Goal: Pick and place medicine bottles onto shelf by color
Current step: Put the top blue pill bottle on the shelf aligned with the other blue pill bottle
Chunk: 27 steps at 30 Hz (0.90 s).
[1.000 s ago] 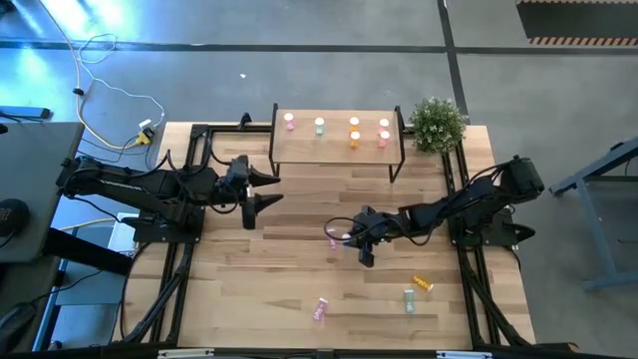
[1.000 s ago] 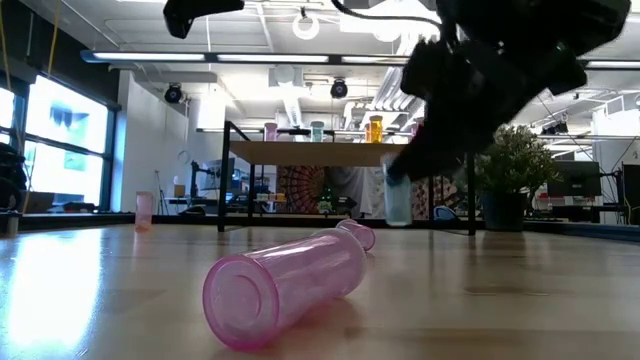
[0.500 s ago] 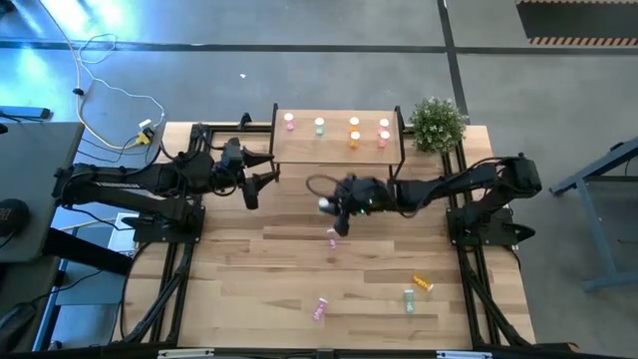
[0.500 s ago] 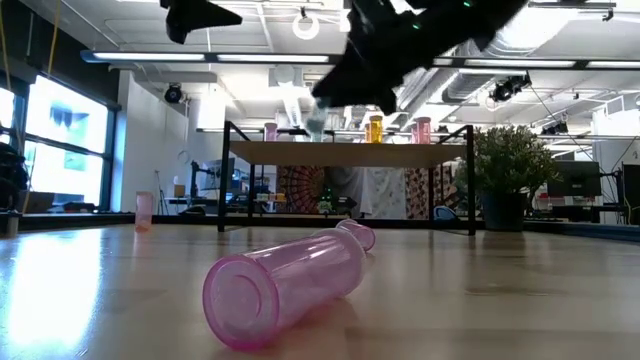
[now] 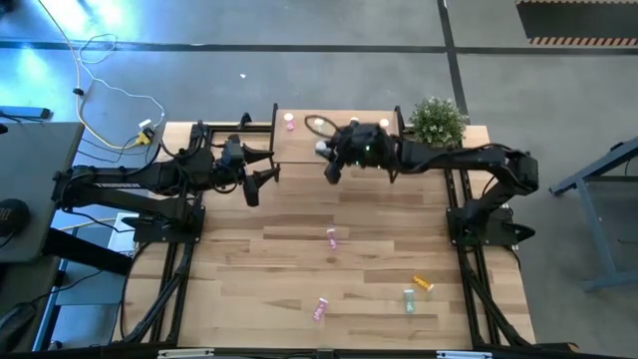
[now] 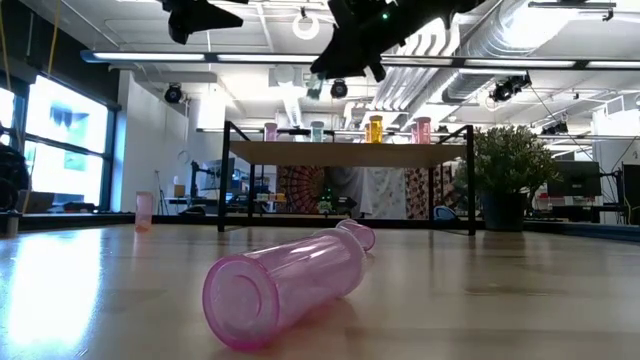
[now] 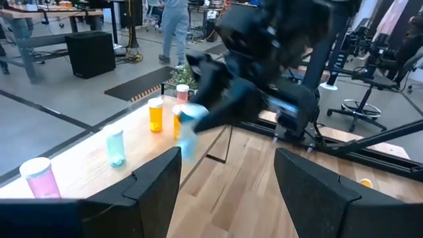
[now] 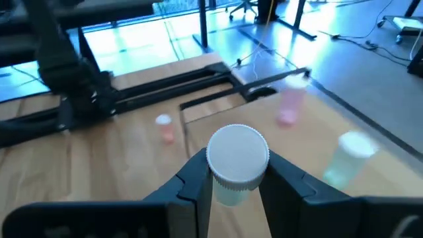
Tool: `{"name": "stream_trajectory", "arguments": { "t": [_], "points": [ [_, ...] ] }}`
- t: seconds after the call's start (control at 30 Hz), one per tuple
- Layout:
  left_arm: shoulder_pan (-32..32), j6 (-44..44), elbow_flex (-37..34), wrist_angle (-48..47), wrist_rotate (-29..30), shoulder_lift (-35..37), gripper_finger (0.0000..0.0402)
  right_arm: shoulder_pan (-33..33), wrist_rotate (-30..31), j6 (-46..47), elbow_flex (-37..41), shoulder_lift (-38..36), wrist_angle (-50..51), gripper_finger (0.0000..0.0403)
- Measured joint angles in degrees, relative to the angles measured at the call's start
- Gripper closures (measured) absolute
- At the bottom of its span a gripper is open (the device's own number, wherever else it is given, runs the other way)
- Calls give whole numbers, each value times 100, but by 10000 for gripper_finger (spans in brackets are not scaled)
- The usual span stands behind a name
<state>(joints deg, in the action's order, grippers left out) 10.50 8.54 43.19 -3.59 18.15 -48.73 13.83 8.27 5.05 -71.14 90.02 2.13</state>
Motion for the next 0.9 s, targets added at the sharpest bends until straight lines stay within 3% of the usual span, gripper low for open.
{"name": "stream_trajectory", "arguments": {
  "t": [0.23,0.4,0.67,0.9],
  "points": [
    [0,-102,1,-1,0,0,167,542,-354,-555,-538,0,577,312],
    [0,-21,1,1,10,0,167,840,-1003,-895,-818,0,998,312],
    [0,118,1,-2,120,0,167,1028,-1526,-1216,-647,29,1274,312],
    [0,315,1,-247,355,-2,167,1028,-1768,-1511,-651,478,1320,312]
  ]
}}
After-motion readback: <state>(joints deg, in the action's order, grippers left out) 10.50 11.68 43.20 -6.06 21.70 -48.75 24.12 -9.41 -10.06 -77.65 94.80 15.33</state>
